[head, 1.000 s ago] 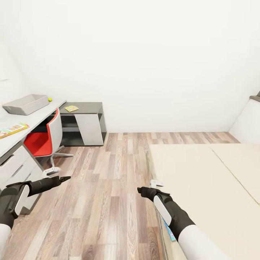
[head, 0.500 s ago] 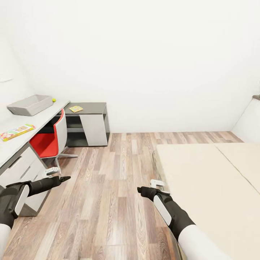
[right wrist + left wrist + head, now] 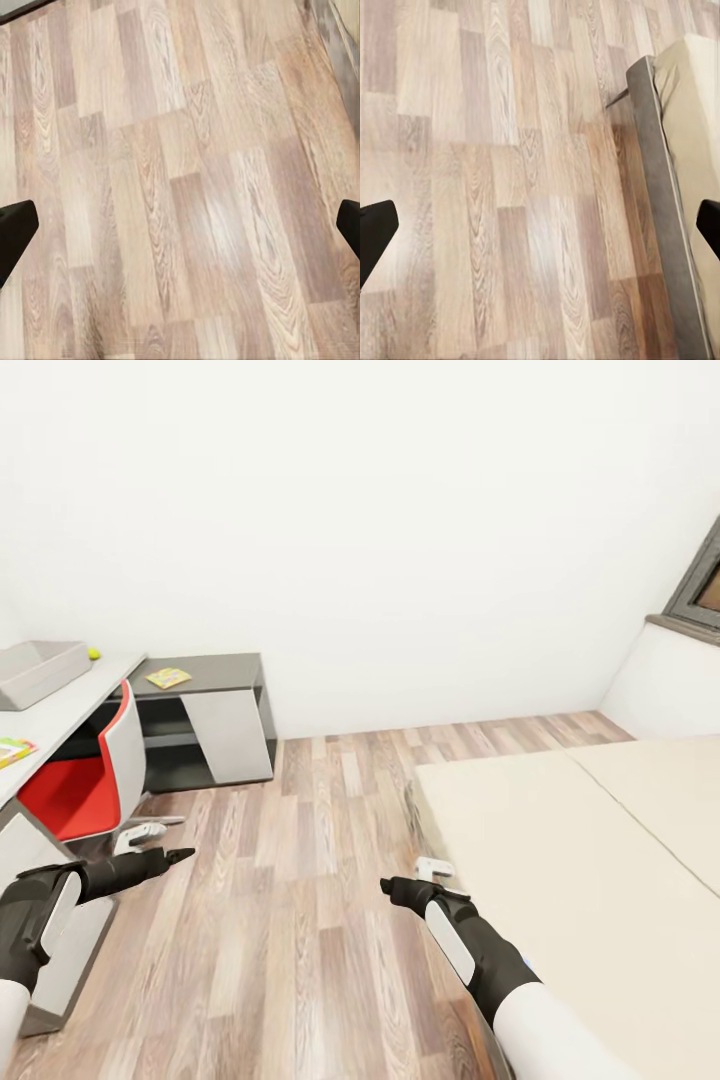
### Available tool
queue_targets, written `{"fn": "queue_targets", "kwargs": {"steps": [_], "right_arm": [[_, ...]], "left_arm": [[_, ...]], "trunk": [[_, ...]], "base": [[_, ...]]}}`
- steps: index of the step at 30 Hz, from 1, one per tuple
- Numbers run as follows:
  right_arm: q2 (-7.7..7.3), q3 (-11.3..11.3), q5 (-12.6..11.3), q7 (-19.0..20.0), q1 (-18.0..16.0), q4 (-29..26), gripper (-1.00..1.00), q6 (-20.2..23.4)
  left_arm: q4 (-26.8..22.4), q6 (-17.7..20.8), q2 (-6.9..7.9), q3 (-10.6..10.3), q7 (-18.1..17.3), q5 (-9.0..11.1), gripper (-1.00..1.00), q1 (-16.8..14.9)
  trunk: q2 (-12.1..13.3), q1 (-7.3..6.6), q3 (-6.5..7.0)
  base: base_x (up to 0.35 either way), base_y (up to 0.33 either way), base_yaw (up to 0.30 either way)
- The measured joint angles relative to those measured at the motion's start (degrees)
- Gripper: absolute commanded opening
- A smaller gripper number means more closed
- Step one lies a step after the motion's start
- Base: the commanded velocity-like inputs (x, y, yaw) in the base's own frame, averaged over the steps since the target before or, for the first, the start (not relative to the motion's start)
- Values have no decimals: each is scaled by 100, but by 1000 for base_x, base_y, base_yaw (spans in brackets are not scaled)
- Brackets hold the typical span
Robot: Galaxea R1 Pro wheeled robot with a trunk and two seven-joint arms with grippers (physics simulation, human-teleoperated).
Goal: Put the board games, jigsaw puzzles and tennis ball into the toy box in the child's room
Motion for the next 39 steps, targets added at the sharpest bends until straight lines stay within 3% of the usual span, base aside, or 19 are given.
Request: {"fn": "queue_targets", "kwargs": {"steps": [18,39], "right_arm": [[0,-5,0,0,0,0,100,0],[1,-6,0,0,2,0,100,-8]], "left_arm": [[0,0,0,0,-1,-1,100,0],[1,-8,1,8,2,11,100,0]], "trunk": [[0,1,12],[0,2,126]], "base": [[168,248,-268],[101,223,-249]]}}
